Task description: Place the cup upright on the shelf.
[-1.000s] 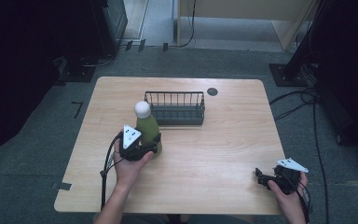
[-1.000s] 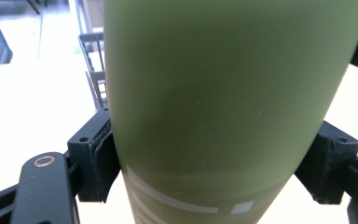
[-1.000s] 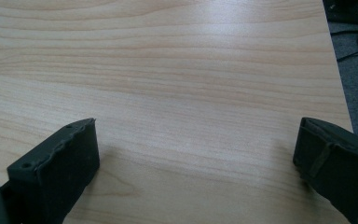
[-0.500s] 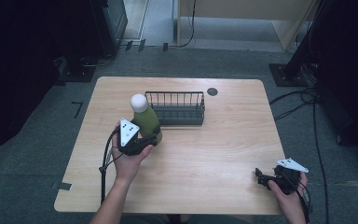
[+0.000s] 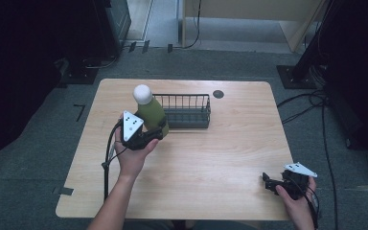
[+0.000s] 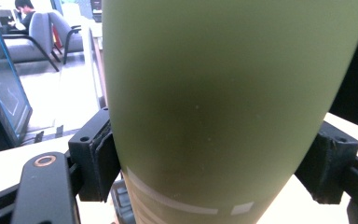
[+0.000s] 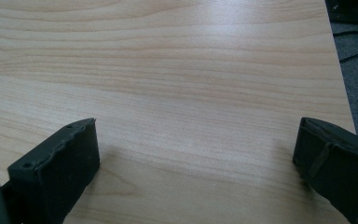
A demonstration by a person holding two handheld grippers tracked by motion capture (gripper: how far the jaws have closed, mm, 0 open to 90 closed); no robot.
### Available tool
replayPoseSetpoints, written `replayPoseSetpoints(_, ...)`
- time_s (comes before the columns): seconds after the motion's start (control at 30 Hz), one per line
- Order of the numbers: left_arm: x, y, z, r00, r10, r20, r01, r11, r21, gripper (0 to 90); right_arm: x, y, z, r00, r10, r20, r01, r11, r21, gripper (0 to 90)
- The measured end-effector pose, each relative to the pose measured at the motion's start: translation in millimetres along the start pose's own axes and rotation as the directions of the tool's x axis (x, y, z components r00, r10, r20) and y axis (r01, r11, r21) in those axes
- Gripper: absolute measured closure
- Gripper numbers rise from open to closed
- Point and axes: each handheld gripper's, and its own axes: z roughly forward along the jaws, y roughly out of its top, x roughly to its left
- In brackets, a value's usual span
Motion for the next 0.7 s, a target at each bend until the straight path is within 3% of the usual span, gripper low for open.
replayPoseSetpoints(0.7, 13.7, 32.1, 30.8, 0.9997, -0.021, -0.016, 0.021, 0.9996, -0.02, 21.3, 0.0, -0.5, -0.4, 1.0, -0.002, -0.006, 0.002, 1.0, -0.002, 0.1)
